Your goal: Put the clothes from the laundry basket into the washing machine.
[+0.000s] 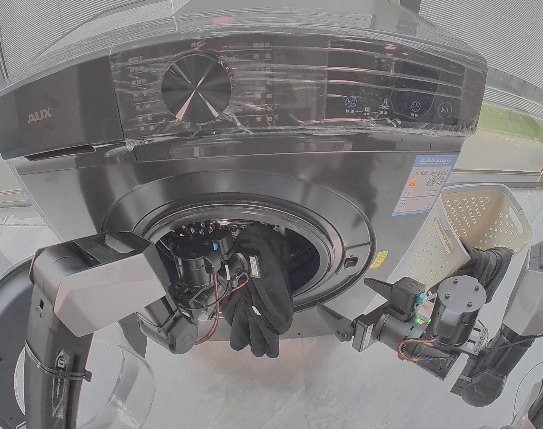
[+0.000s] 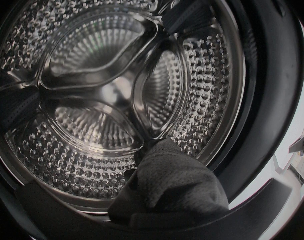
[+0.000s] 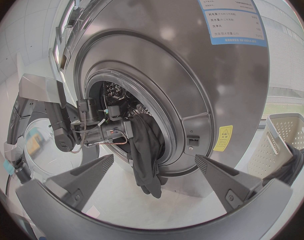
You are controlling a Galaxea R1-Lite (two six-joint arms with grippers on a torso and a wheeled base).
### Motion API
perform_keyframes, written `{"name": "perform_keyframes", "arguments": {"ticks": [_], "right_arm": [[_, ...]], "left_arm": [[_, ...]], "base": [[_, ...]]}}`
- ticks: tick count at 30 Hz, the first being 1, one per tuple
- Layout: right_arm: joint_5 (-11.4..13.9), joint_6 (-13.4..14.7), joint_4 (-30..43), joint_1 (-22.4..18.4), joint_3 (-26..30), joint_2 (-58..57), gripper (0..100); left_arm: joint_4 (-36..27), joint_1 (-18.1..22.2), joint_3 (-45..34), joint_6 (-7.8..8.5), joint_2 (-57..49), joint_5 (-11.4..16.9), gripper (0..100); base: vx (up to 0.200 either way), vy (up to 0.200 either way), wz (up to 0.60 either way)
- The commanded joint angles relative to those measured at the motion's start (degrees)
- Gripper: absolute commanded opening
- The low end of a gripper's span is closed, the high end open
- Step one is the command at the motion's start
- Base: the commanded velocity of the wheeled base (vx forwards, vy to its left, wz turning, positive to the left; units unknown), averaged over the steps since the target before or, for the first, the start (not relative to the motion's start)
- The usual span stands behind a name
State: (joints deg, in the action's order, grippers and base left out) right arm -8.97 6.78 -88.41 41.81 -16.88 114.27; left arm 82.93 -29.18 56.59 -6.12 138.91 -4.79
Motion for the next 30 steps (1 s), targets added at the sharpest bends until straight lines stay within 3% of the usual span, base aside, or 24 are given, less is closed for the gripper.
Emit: {"name": "perform_keyframes", "arguments": {"ticks": [1, 7, 12, 18, 30], "right_arm": [[0.0, 0.0, 0.0, 0.2, 0.0, 0.3, 100], [0.0, 0.0, 0.0, 0.2, 0.0, 0.5, 100], [0.0, 0.0, 0.0, 0.2, 0.1, 0.5, 100], [0.1, 0.1, 0.0, 0.2, 0.1, 0.7, 100], [0.1, 0.1, 0.0, 0.2, 0.3, 1.2, 100]], "left_arm": [[-5.1, 0.9, 5.2, -0.03, 2.5, -0.1, 0], [-13.4, 2.2, 14.4, 0.41, 5.2, -0.4, 0], [-18.0, 3.2, 22.5, 1.46, 8.2, -2.9, 0], [-20.9, 4.9, 33.9, 1.99, 11.4, -8.8, 0], [-21.2, 5.7, 35.9, 1.81, 11.7, -10.1, 0]], "base": [[0.000, 0.000, 0.00], [0.000, 0.000, 0.00], [0.000, 0.000, 0.00], [0.000, 0.000, 0.00], [0.000, 0.000, 0.00]]}}
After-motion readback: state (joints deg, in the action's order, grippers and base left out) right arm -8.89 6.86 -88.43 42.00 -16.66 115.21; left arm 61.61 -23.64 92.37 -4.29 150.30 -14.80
